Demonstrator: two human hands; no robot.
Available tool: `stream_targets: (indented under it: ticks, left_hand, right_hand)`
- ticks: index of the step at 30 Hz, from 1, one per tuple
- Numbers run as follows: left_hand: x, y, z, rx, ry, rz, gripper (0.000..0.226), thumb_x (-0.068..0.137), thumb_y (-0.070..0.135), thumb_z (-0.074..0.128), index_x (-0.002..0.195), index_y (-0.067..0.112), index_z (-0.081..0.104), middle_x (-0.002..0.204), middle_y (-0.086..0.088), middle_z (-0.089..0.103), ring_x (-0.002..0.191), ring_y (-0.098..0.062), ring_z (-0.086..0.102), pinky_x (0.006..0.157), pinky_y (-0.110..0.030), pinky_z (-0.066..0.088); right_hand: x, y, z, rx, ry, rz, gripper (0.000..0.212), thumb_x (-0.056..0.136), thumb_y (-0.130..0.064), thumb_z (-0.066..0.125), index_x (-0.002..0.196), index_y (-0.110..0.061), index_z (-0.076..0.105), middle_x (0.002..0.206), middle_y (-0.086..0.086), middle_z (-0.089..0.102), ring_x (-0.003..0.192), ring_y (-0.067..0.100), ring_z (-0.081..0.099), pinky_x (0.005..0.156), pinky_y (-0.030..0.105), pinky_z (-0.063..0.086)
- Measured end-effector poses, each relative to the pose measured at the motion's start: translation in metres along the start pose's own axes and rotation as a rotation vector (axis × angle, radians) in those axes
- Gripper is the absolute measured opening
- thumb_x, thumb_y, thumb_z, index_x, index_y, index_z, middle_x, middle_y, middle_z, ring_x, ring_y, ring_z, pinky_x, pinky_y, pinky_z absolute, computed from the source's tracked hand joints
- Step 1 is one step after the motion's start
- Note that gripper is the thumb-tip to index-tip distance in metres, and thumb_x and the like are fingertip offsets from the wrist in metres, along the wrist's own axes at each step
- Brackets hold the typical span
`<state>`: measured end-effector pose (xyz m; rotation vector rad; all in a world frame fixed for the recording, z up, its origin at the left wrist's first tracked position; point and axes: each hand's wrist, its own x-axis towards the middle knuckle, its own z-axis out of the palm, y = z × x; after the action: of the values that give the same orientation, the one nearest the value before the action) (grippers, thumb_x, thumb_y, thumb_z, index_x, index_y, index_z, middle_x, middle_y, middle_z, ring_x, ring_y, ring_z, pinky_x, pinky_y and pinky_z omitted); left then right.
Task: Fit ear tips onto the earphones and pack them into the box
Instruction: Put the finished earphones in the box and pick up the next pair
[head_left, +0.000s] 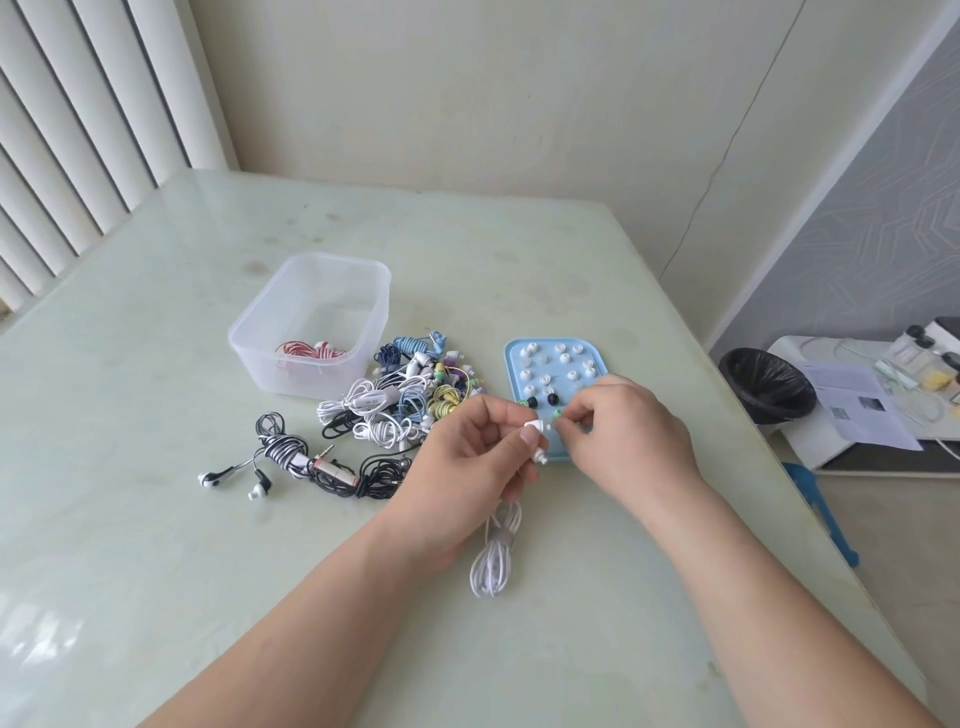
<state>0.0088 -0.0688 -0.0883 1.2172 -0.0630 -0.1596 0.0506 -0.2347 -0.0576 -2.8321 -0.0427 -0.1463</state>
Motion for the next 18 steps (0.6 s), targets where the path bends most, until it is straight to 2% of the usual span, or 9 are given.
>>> stream_targets:
  ticks: [2,4,6,8,11,15,18]
  left_hand:
    - [0.000,-0.001,0.000,-0.010,0.006,0.000,0.007,0.101,0.001,0.060,0.107,-0.001,0.061,0.084,-0.012,0.068,0.063,-0.015,0.059,0.053,-0.024,0.041]
    - [0.000,-0.001,0.001,-0.016,0.007,0.003,0.007,0.100,0.001,0.062,0.107,-0.001,0.061,0.085,-0.012,0.069,0.064,-0.016,0.060,0.054,-0.025,0.042]
    - [0.000,-0.001,0.000,-0.008,0.006,0.009,0.008,0.100,0.002,0.063,0.107,-0.002,0.062,0.084,-0.013,0.069,0.064,-0.016,0.062,0.053,-0.025,0.043]
    - [0.000,-0.002,0.000,0.013,0.009,0.016,0.010,0.099,0.003,0.065,0.106,-0.003,0.062,0.081,-0.015,0.069,0.063,-0.016,0.062,0.053,-0.025,0.044]
    - [0.000,-0.004,-0.001,0.047,0.002,0.023,0.013,0.099,0.006,0.066,0.105,-0.005,0.062,0.075,-0.018,0.068,0.063,-0.018,0.059,0.054,-0.026,0.044]
    - [-0.001,-0.004,-0.002,0.086,-0.019,0.034,0.013,0.098,0.010,0.068,0.105,-0.001,0.066,0.072,-0.014,0.066,0.067,-0.025,0.055,0.054,-0.027,0.042]
    - [-0.001,-0.005,-0.002,0.120,-0.045,0.041,0.009,0.097,0.010,0.069,0.103,0.002,0.067,0.073,-0.014,0.066,0.067,-0.026,0.054,0.053,-0.028,0.042]
  right_hand:
    - [-0.002,0.000,-0.003,0.016,0.025,-0.003,0.009,0.090,-0.033,0.065,0.085,-0.027,0.069,0.096,-0.010,0.061,0.088,0.015,0.062,0.067,0.029,0.045]
    - [-0.009,0.002,-0.008,0.170,0.104,-0.001,0.004,0.087,-0.028,0.070,0.083,-0.027,0.071,0.089,-0.013,0.067,0.080,0.011,0.063,0.067,0.029,0.051]
    - [-0.023,0.002,-0.012,0.553,0.147,0.069,0.006,0.085,-0.019,0.076,0.083,-0.024,0.075,0.078,-0.010,0.073,0.069,0.007,0.067,0.062,0.023,0.054]
    - [-0.039,-0.001,-0.009,0.979,0.094,0.171,0.006,0.086,-0.009,0.079,0.087,-0.016,0.077,0.075,0.002,0.076,0.065,0.014,0.070,0.054,0.026,0.050]
    - [-0.056,-0.001,0.004,1.334,0.053,0.299,0.006,0.086,0.000,0.077,0.090,-0.004,0.077,0.081,0.016,0.077,0.066,0.023,0.067,0.050,0.030,0.044]
    - [-0.062,0.002,0.013,1.476,0.056,0.329,0.008,0.085,0.001,0.076,0.090,-0.004,0.079,0.085,0.020,0.076,0.063,0.021,0.061,0.049,0.027,0.041]
    - [-0.062,0.006,0.014,1.521,0.042,0.313,0.012,0.082,0.002,0.078,0.090,-0.006,0.080,0.080,0.021,0.072,0.062,0.023,0.057,0.050,0.027,0.042]
